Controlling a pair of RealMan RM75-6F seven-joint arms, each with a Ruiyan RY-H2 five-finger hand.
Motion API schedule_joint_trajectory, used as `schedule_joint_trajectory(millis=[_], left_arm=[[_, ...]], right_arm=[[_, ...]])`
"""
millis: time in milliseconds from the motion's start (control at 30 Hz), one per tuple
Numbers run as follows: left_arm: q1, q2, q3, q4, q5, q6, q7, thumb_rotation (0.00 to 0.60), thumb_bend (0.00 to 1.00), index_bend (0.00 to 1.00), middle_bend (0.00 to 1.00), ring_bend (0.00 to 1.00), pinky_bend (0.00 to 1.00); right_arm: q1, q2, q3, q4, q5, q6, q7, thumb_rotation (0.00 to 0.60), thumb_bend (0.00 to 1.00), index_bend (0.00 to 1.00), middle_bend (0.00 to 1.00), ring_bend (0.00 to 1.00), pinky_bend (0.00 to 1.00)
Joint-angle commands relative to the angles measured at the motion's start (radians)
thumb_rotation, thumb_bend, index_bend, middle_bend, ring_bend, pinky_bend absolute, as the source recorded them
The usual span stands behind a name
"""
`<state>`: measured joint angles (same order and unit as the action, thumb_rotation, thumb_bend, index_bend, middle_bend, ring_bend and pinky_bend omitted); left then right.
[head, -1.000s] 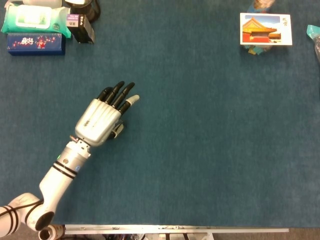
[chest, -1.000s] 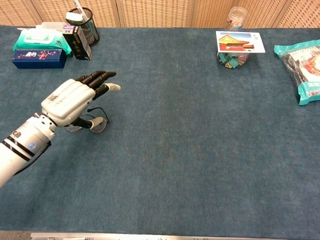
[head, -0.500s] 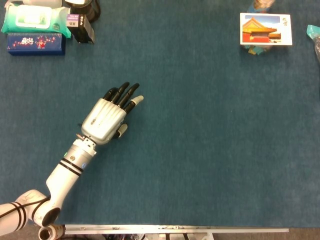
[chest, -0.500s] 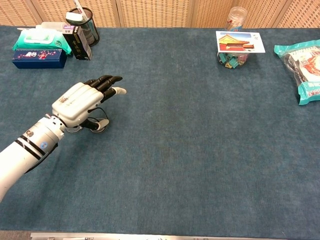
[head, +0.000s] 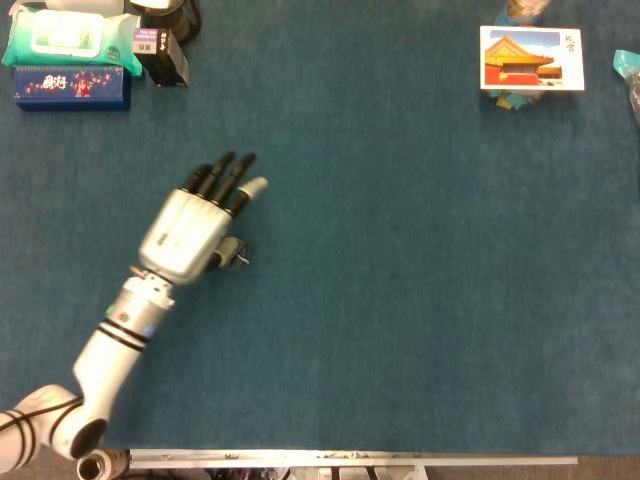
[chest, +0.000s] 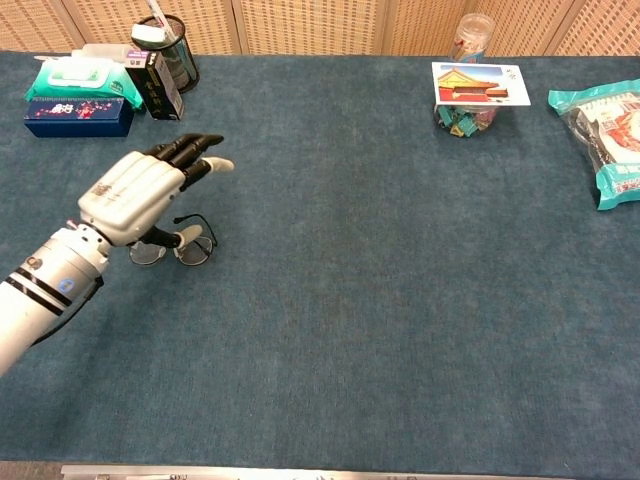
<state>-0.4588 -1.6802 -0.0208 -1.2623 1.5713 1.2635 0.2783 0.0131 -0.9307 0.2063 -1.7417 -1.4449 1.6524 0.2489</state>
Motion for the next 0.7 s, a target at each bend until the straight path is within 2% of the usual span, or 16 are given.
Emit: schedule_joint_trajectory(millis=[33, 367, 533, 700], left_arm=[[0.033, 0.065, -0.014, -0.063, -0.019, 0.048, 0.033, 0.600, 0.27, 0.16, 0.05, 0.04, 0.18], [0.092, 0.238, -0.013, -0.273, -0.001, 0.141, 0.143, 0.600, 0.27, 0.16, 0.05, 0.04, 0.18], [0.102, 0.287, -0.011, -0.404, 0.028, 0.166, 0.196, 0.600, 0.27, 0.16, 0.05, 0.04, 0.18], [0.095, 0.323, 0.001, -0.541, 0.067, 0.148, 0.224, 0.600, 0.27, 0.16, 0.05, 0.04, 0.18]], right_arm=[[-0.001, 0.000, -0.001, -0.001, -0.003, 0.001, 0.001, 0.600, 0.05, 0.16, 0.21, 0.16, 0.27], [0.004, -0.006, -0.009, -0.004, -0.016, -0.007, -0.013, 0.600, 0.05, 0.16, 0.22, 0.16, 0.27], [0.006, -0.008, -0.012, -0.003, -0.018, -0.011, -0.018, 0.600, 0.05, 0.16, 0.22, 0.16, 0.27], [0.006, -0.009, -0.012, -0.002, -0.020, -0.010, -0.018, 0.600, 0.05, 0.16, 0.22, 0.16, 0.27]])
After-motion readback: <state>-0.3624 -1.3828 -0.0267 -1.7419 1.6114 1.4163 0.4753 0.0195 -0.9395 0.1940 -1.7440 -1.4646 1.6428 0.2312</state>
